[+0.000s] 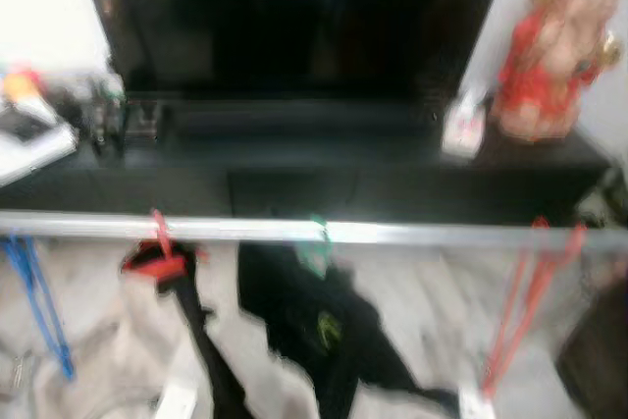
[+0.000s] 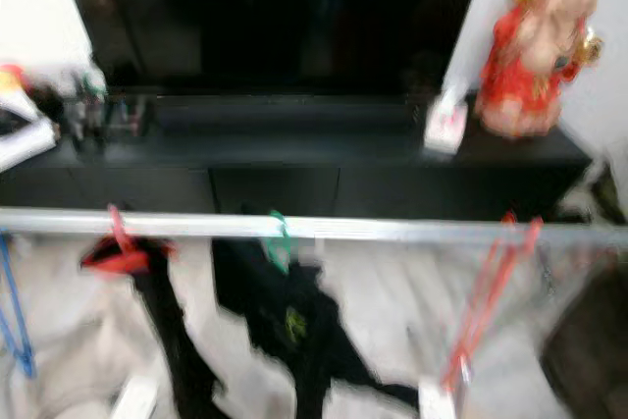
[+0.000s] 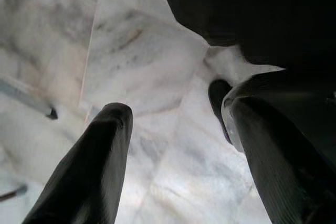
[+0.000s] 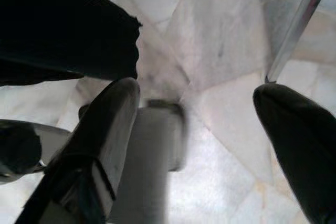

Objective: Hang hanger

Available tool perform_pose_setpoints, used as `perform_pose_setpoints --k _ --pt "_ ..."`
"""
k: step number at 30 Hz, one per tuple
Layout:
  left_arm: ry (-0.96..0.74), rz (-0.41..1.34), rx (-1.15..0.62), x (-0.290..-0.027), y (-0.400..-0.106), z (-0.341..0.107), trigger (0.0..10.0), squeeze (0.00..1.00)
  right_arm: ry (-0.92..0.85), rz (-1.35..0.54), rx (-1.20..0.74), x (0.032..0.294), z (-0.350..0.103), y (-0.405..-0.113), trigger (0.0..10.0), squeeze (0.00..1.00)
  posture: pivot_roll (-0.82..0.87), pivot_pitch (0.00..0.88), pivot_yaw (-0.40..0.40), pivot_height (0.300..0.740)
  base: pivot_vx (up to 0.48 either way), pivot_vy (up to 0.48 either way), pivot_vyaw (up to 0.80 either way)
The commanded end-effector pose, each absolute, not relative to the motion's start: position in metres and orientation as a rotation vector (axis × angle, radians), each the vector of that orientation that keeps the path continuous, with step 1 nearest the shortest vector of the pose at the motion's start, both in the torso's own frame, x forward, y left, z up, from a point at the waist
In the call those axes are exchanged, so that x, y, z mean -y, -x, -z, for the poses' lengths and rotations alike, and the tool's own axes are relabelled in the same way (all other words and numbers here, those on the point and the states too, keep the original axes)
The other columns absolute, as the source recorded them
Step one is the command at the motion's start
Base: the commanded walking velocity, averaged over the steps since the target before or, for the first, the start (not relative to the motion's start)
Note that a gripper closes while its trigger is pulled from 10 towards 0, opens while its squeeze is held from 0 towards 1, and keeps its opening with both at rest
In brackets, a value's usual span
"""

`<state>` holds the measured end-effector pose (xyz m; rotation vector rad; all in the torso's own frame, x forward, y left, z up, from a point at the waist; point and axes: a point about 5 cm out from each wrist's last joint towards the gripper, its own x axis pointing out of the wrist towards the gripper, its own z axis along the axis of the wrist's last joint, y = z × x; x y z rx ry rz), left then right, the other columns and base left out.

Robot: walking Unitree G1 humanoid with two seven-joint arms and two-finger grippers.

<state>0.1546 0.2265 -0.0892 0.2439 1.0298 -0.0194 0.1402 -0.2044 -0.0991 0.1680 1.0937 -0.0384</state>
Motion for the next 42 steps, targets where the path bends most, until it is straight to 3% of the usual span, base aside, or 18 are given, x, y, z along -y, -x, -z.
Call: perform_pose_setpoints --k 1,15,21,22,23,31,42 --pt "-0.223 -0.012 -0.996 -0.226 -0.161 0.087 10.0 0.00 -0.165 0.055 -1.101 0.210 0.099 -0.137 10.0 0.00 -0.05 0.000 -0.011 0.740 0.000 0.000 0.00" --pt "-0.290 -0.219 -0.841 -0.251 -0.187 0.066 10.0 0.00 -0.162 0.043 -1.113 0.210 0.100 -0.135 10.0 0.00 -0.05 0.000 0.006 0.740 0.000 0.000 0.00" --pt "-0.420 -0.288 -0.532 -0.261 -0.219 0.032 10.0 0.00 -0.158 0.040 -1.116 0.210 0.100 -0.133 10.0 0.00 -0.05 0.000 0.004 0.740 0.000 0.000 0.00" --pt "-0.471 -0.307 -0.266 -0.259 -0.238 0.000 10.0 0.00 -0.153 0.035 -1.119 0.210 0.101 -0.133 10.0 0.00 -0.04 0.000 0.004 0.740 0.000 0.000 0.00" --pt "-0.469 -0.314 -0.219 -0.259 -0.240 -0.007 10.0 0.00 -0.152 0.034 -1.120 0.210 0.101 -0.133 10.0 0.00 -0.04 0.000 0.004 0.740 0.000 0.000 0.00" --pt "-0.490 -0.356 -0.005 -0.236 -0.236 -0.039 10.0 0.00 -0.150 0.032 -1.123 0.211 0.101 -0.132 10.0 0.00 -0.03 0.000 0.009 0.740 0.000 0.000 0.00" --pt "-0.457 -0.205 0.149 -0.206 -0.221 -0.084 10.0 0.00 -0.152 0.046 -1.126 0.212 0.101 -0.131 10.0 0.00 -0.01 0.000 0.015 0.740 0.000 0.000 0.00"
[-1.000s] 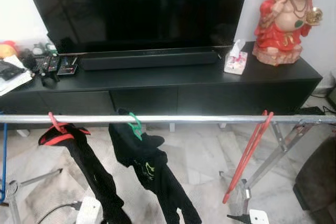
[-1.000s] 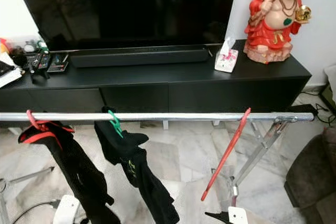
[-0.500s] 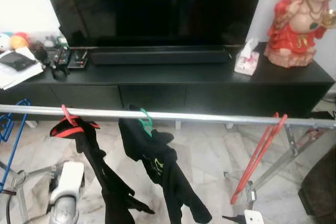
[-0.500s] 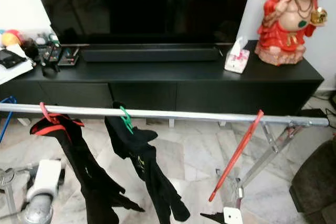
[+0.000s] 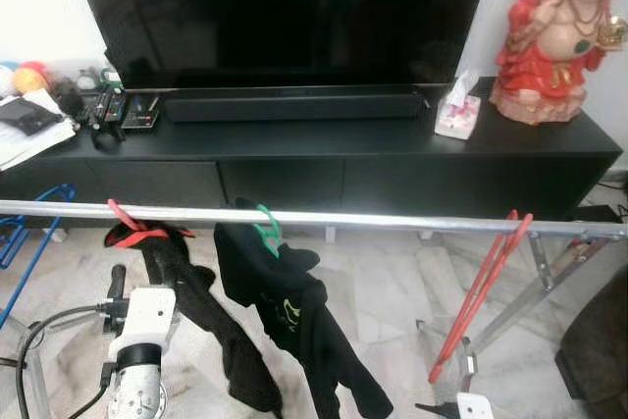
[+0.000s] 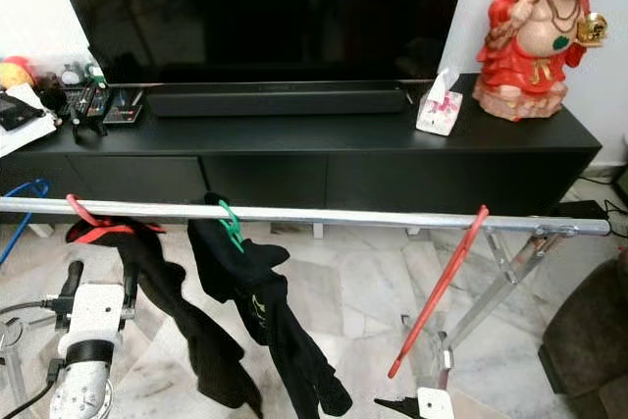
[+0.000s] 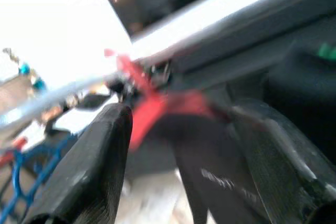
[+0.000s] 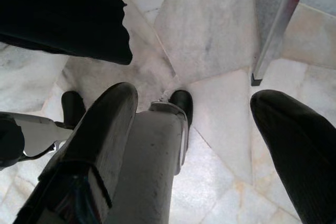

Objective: Hang hanger

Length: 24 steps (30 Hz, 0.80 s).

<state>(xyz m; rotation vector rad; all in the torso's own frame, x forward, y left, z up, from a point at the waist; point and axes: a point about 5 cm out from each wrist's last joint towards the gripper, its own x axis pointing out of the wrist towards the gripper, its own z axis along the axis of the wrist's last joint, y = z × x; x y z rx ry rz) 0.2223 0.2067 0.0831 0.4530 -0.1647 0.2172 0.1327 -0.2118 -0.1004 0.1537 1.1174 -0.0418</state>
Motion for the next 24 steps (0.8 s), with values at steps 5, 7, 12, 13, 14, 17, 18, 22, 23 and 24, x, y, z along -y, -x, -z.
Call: perform_pose_setpoints --k 5,7,12,13,14,17,18,22,23,24 --pt "-0.403 -0.187 0.049 -0.203 -0.218 -0.080 10.0 0.00 -0.151 0.042 -1.127 0.212 0.101 -0.131 10.0 0.00 -0.01 0.000 0.017 0.740 0.000 0.000 0.00" --pt "-0.372 -0.185 -0.013 -0.204 -0.217 -0.074 10.0 0.00 -0.151 0.041 -1.128 0.212 0.101 -0.131 10.0 0.00 -0.01 0.000 0.019 0.740 0.000 0.000 0.00" --pt "-0.244 -0.261 -0.176 -0.216 -0.228 -0.074 10.0 0.00 -0.149 0.042 -1.128 0.212 0.101 -0.132 10.0 0.00 0.00 0.000 0.013 0.740 0.000 0.000 0.00" --pt "-0.215 -0.288 -0.182 -0.219 -0.232 -0.077 10.0 0.00 -0.149 0.044 -1.127 0.213 0.100 -0.132 10.0 0.00 0.00 0.000 0.013 0.740 0.000 0.000 0.00" --pt "-0.201 -0.300 -0.198 -0.221 -0.240 -0.083 10.0 0.00 -0.148 0.045 -1.126 0.213 0.100 -0.133 10.0 0.00 0.00 0.000 0.013 0.740 0.000 0.000 0.00" --pt "-0.171 -0.287 -0.238 -0.217 -0.247 -0.083 10.0 0.00 -0.147 0.046 -1.124 0.213 0.100 -0.133 10.0 0.00 0.00 0.000 0.010 0.740 0.000 0.000 0.00" --pt "-0.151 -0.268 -0.264 -0.214 -0.250 -0.081 10.0 0.00 -0.148 0.046 -1.123 0.213 0.100 -0.134 10.0 0.00 0.00 0.000 0.010 0.740 0.000 0.000 0.00" --pt "-0.080 -0.157 -0.272 -0.197 -0.266 -0.078 10.0 0.00 -0.148 0.042 -1.121 0.213 0.100 -0.135 10.0 0.00 -0.01 0.000 0.000 0.740 0.000 0.000 0.00" --pt "-0.080 -0.126 -0.288 -0.192 -0.273 -0.077 10.0 0.00 -0.147 0.041 -1.121 0.213 0.099 -0.135 10.0 0.00 -0.01 0.000 -0.001 0.740 0.000 0.000 0.00" --pt "-0.080 -0.126 -0.288 -0.192 -0.273 -0.077 10.0 0.00 -0.147 0.041 -1.121 0.213 0.099 -0.135 10.0 0.00 -0.01 0.000 -0.001 0.740 0.000 0.000 0.00"
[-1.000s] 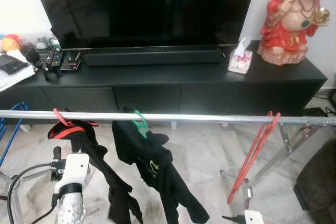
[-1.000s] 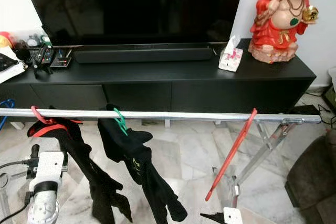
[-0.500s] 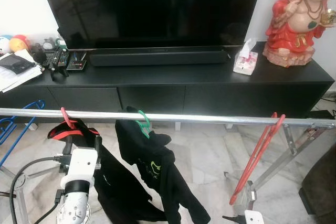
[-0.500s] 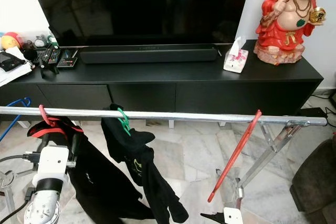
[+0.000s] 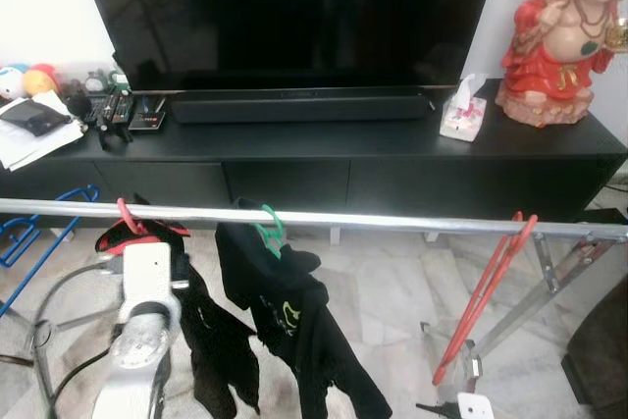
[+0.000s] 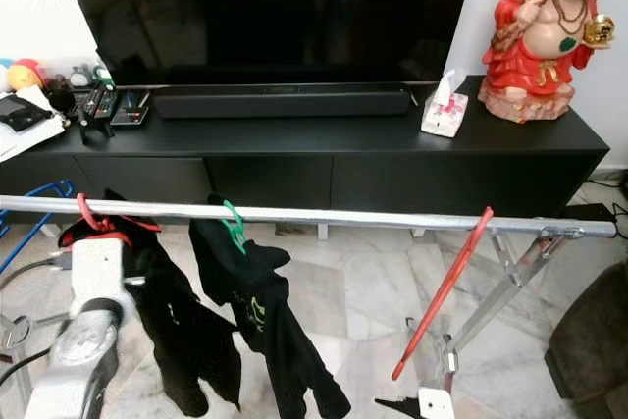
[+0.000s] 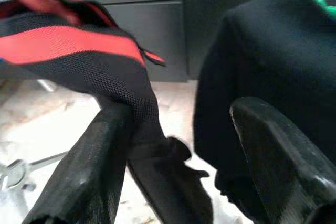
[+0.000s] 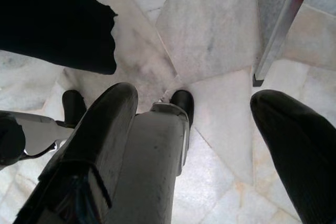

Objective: Hang hanger

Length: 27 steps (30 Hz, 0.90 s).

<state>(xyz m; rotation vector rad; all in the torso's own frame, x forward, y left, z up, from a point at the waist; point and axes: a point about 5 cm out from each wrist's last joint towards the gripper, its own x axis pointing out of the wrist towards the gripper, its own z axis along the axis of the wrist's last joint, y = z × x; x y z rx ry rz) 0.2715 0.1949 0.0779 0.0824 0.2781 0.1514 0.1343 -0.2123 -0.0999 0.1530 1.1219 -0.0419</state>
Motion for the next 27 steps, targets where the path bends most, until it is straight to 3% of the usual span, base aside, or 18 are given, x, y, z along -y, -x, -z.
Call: perform_pose_setpoints --k 1,12,27 --pt "-0.082 -0.119 -0.299 -0.191 -0.277 -0.077 10.0 0.00 -0.148 0.041 -1.120 0.213 0.099 -0.136 10.0 0.00 -0.01 0.000 -0.001 0.740 0.000 0.000 0.00" --pt "-0.114 -0.210 -0.355 -0.198 -0.298 -0.084 10.0 0.00 -0.155 0.052 -1.113 0.212 0.099 -0.137 10.0 0.00 -0.03 0.000 0.004 0.740 0.000 0.000 0.00" --pt "-0.157 -0.146 -0.377 -0.179 -0.272 -0.097 10.0 0.00 -0.153 0.047 -1.115 0.213 0.099 -0.136 10.0 0.00 -0.02 0.000 0.003 0.740 0.000 0.000 0.00"
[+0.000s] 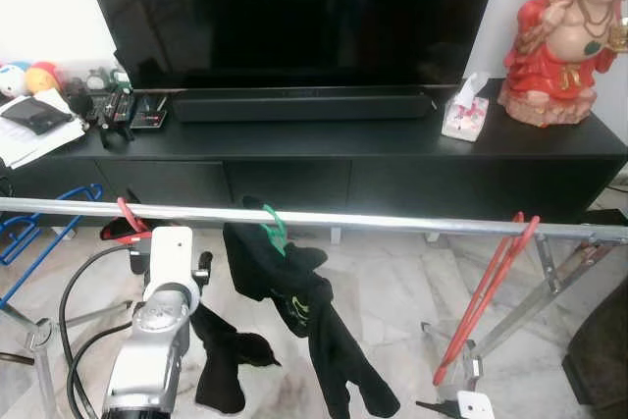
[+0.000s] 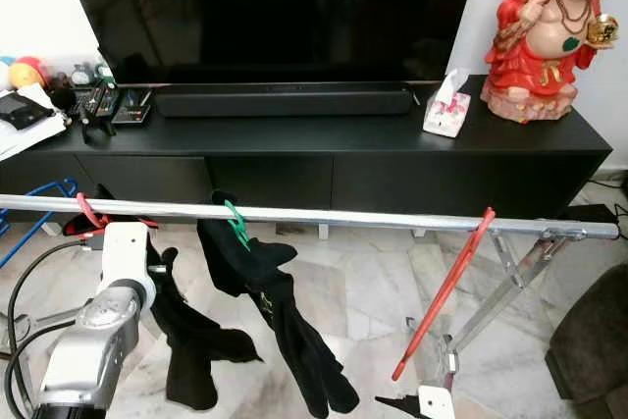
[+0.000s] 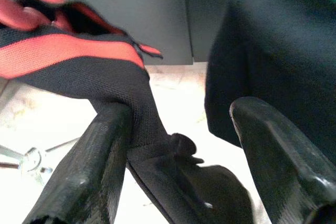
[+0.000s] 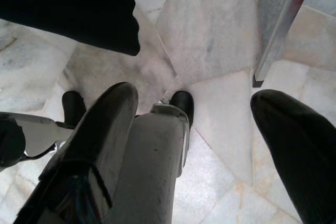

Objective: Hang hanger

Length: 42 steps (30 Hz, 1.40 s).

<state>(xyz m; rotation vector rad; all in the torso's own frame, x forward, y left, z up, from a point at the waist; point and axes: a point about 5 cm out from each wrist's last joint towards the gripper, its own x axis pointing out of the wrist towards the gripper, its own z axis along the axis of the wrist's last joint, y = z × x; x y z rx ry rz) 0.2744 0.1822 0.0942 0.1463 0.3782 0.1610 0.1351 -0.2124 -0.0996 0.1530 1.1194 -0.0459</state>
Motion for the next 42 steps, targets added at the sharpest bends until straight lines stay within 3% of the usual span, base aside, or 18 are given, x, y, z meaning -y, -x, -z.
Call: perform_pose_setpoints --k 1,26,31,42 --pt "-0.179 -0.148 -0.374 -0.178 -0.269 -0.100 10.0 0.00 -0.154 0.047 -1.115 0.213 0.099 -0.136 10.0 0.00 -0.02 0.000 0.003 0.740 0.000 0.000 0.00" --pt "-0.180 -0.366 -0.309 -0.198 -0.252 -0.121 10.0 0.00 -0.150 0.038 -1.116 0.213 0.099 -0.137 10.0 0.00 0.00 0.000 -0.005 0.740 0.000 0.000 0.00" --pt "-0.163 -0.359 -0.212 -0.200 -0.262 -0.133 10.0 0.00 -0.148 0.036 -1.116 0.214 0.099 -0.137 10.0 0.00 0.00 0.000 -0.009 0.740 0.000 0.000 0.00" --pt "-0.182 -0.255 -0.291 -0.209 -0.277 -0.111 10.0 0.00 -0.142 0.031 -1.117 0.213 0.098 -0.138 10.0 0.00 -0.01 0.000 -0.011 0.740 0.000 0.000 0.00"
